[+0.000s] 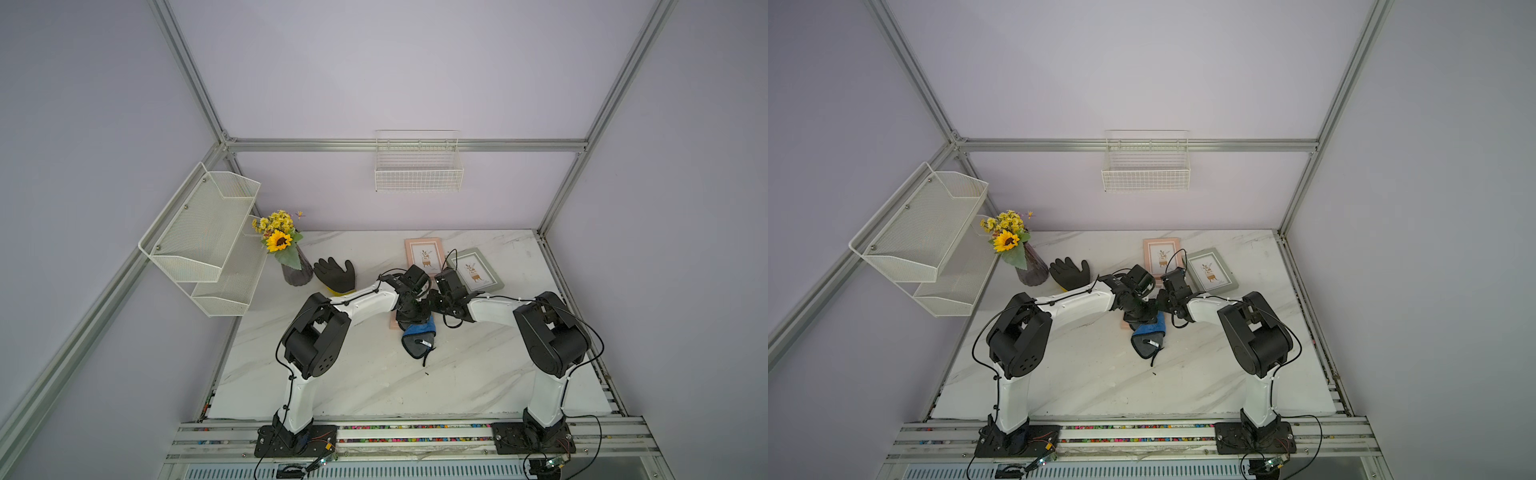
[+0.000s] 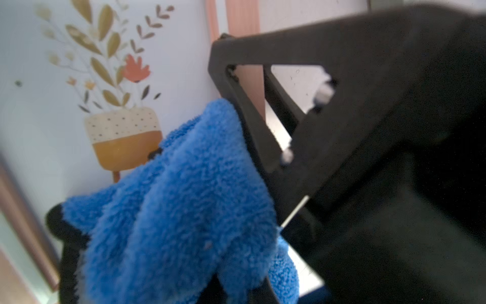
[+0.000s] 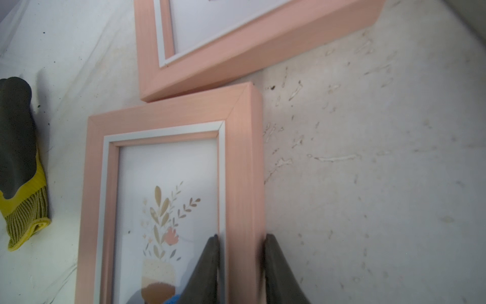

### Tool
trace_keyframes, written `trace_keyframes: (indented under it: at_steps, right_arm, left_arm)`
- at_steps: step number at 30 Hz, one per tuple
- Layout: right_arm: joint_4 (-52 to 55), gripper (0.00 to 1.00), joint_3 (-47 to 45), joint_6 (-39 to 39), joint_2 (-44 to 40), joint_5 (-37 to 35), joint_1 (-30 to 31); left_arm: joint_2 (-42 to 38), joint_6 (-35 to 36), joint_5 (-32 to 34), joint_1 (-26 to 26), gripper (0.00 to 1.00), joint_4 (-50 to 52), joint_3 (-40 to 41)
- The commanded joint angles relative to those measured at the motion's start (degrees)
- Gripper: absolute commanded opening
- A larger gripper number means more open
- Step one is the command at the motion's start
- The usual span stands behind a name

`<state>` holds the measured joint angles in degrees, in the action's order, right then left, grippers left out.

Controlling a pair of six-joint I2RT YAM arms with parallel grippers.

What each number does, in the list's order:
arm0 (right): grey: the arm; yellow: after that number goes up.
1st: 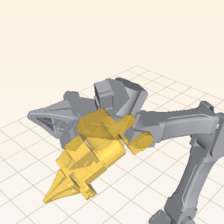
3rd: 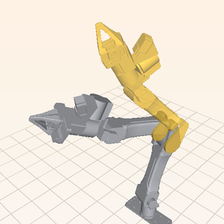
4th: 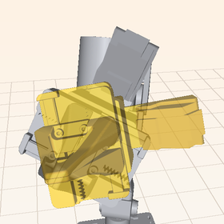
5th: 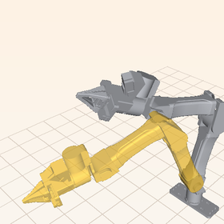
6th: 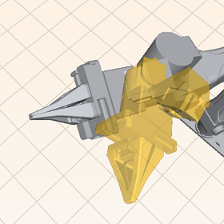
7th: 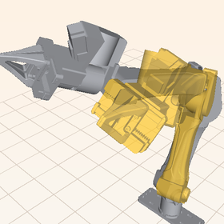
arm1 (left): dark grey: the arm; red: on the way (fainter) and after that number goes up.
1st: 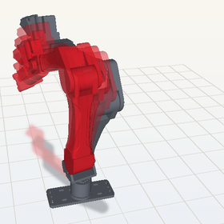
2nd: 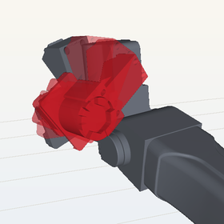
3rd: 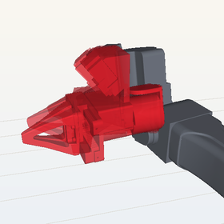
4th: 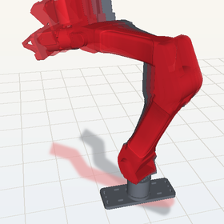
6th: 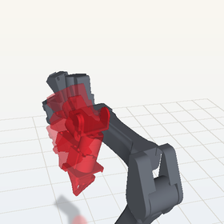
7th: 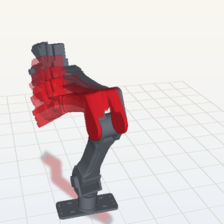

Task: Wipe the picture frame with a cloth
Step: Wipe the dirt from the picture frame.

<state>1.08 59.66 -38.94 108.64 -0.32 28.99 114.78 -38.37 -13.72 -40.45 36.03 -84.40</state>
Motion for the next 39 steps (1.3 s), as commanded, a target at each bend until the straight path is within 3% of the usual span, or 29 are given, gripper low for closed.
trace_keyframes:
  at_steps: [1, 5, 9, 21, 26, 34, 39]
  right_arm:
    - [6.9, 0.21, -2.5, -0.3, 2.0, 1.4, 0.5]
    - [6.9, 0.21, -2.5, -0.2, 1.9, 1.2, 0.5]
    - [6.9, 0.21, -2.2, -0.2, 1.9, 1.0, 0.5]
    - [7.4, 0.21, -2.2, -0.2, 1.4, 0.6, 0.5]
    - [7.4, 0.21, -2.4, -0.3, 1.5, 0.7, 0.5]
    - [7.1, 0.21, -2.4, -0.2, 1.5, 0.8, 0.5]
    - [7.3, 0.21, -2.0, -0.2, 1.9, 0.6, 0.5]
  left_arm:
    - [-3.7, 0.8, 4.6, 4.9, 0.0, 4.7, 4.4]
    - [-7.1, 2.7, 10.8, 8.6, 0.0, 8.8, 6.7]
    - [-6.1, 3.4, 10.1, 8.9, 0.0, 9.5, 5.6]
    - [4.5, 1.0, 2.3, -1.5, 0.0, 7.1, -7.6]
    - [1.7, 0.8, 5.1, 0.3, 0.0, 7.4, -4.1]
    - [-7.1, 4.1, 12.2, 9.7, 0.0, 10.3, 5.3]
    - [-6.0, 3.9, 9.7, 8.6, 0.0, 9.3, 4.3]
